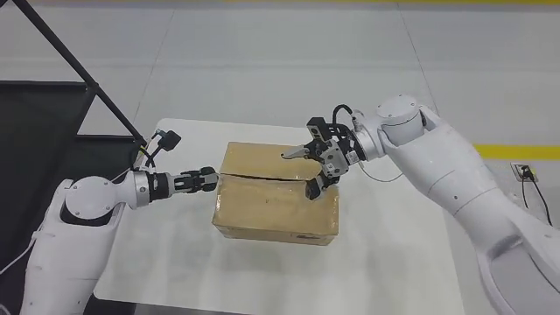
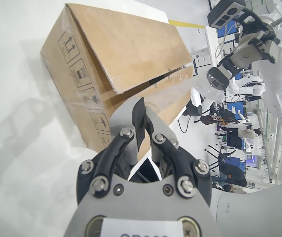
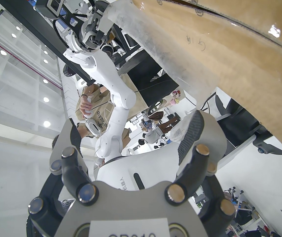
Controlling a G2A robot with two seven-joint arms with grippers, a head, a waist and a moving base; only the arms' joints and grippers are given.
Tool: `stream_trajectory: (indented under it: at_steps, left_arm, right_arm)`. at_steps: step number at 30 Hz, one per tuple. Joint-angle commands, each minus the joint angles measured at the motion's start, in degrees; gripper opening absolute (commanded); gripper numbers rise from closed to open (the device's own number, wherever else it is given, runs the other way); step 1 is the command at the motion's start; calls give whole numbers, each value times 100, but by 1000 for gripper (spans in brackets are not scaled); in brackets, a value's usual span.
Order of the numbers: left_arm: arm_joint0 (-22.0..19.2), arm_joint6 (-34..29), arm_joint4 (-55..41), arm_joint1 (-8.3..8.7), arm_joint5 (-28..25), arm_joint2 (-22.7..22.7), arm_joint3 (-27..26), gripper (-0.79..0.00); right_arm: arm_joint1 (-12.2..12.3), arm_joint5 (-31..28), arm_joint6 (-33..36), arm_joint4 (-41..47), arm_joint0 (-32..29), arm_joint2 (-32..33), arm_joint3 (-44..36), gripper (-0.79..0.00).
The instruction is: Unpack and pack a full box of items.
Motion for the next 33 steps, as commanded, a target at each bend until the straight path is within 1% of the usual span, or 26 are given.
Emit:
stream_trajectory:
  at_steps: [1,3,5,8,10,13,23,29,33]
  left_arm:
    - [-32,-6,6,9,32,37,36,-680]
    - [-63,5,2,16,47,72,68,-588]
    - [-94,22,0,24,56,105,108,-533]
    - [-139,35,2,37,85,144,175,-493]
    - [-170,40,1,46,99,168,216,-446]
    - [-205,53,-4,59,94,202,263,-449]
    - [-222,45,-45,132,63,188,248,-397]
    - [-171,-29,-72,197,69,111,177,-394]
    - [-145,-125,-109,234,74,93,125,-394]
  right_arm:
    - [-49,-24,25,25,21,-39,105,0]
    - [-98,-36,37,53,38,-76,227,0]
    - [-146,-20,20,65,64,-110,359,0]
    - [-215,-65,65,78,83,-146,502,0]
    - [-259,-66,66,77,101,-166,593,0]
    - [-320,-98,98,91,118,-191,706,0]
    - [-457,-173,173,234,142,-198,1033,0]
    - [-477,-282,283,466,117,-228,1116,0]
    - [-436,-282,283,622,131,-216,1024,0]
